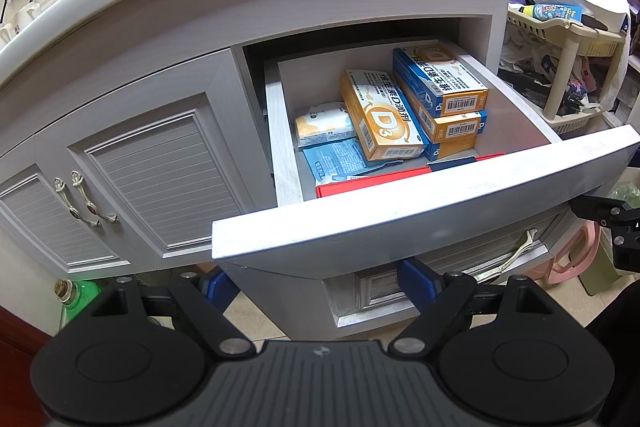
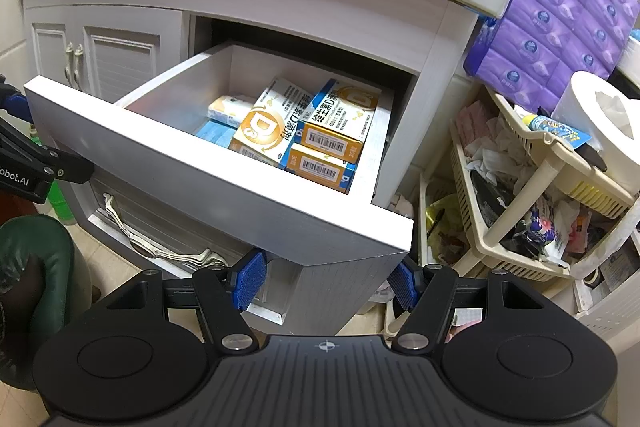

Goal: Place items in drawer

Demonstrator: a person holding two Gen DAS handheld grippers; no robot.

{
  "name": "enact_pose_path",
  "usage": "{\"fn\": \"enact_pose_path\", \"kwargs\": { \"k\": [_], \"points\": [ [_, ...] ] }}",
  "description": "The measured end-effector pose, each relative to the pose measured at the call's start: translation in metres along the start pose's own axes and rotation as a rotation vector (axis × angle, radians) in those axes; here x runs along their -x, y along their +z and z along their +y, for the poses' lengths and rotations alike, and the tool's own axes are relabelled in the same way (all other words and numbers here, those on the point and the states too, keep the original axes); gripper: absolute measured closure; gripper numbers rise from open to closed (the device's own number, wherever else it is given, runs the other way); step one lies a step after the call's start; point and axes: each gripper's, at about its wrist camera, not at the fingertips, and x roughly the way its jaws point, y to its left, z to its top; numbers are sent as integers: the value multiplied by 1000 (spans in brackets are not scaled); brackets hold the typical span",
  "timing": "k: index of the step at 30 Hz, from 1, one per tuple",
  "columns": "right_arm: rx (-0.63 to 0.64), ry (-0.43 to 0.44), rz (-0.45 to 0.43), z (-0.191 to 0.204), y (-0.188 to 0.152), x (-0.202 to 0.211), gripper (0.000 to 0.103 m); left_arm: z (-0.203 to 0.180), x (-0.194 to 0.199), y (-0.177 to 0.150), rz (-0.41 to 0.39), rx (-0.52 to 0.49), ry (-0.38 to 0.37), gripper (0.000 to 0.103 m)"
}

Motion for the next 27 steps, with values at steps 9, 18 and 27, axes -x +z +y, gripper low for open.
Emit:
{"fn": "enact_pose_path", "kwargs": {
  "k": [9,18,27],
  "points": [
    [-1,0,-2,0,-2,2,38,2,2,-2,-3,-3,-3,5],
    [1,0,-3,1,-3,4,38,3,3,-2,-3,-5,-4,5],
    [5,-1,-1,2,-5,6,38,3,4,-2,0,-7,-5,5]
  ]
}}
